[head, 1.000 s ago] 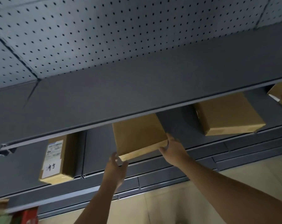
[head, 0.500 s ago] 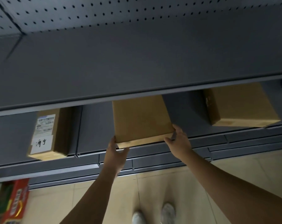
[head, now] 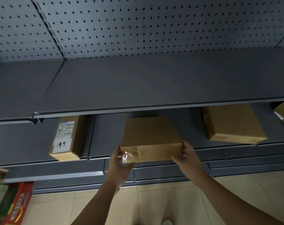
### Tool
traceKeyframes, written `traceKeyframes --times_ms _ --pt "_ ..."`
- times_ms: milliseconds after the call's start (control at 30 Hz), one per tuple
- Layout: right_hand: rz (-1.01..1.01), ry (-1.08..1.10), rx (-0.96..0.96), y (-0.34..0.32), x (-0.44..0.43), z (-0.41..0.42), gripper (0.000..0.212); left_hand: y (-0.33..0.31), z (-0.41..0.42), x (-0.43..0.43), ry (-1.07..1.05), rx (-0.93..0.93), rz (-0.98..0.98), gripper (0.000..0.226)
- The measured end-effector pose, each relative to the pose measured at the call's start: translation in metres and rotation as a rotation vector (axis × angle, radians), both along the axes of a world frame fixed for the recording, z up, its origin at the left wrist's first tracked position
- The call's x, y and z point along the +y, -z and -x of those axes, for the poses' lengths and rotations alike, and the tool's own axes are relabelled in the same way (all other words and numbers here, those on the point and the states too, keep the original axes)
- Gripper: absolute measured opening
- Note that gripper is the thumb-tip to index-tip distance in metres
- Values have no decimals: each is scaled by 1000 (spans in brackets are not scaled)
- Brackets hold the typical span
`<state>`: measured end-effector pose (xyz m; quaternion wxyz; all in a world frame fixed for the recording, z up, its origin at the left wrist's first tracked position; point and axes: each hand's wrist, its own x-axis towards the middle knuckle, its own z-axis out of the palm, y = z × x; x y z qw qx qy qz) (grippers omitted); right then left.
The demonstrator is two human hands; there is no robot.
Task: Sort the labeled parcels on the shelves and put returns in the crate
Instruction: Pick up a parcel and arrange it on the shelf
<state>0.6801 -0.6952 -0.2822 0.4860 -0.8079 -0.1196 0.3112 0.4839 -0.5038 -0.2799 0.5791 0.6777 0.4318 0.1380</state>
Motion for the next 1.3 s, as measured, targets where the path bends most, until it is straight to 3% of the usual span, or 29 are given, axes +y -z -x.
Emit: traceKeyframes --times_ms 233,433,500,633,800,1033,1300 --pt "-39 -21 -119 -45 6 -13 52 -28 -16 24 54 -36 -75 79" --pt "-115 -30 -107 -48 24 -39 68 -44 -32 32 -22 -5 -110 74" --pt "-138 -16 -46 -43 30 -46 75 -38 -36 37 -49 10 -88 75" --pt "-142 -35 4 -26 41 -56 64 -25 -46 50 -51 43 -47 72" --pt "-118 -32 -23 -12 59 -67 69 -12 -59 62 -43 -45 59 70" --pt "-49 32 -83 -9 61 -65 33 -4 -61 58 -100 -44 -1 47" --pt "9 -22 -185 -19 50 -61 25 -14 -53 53 -90 13 -86 39"
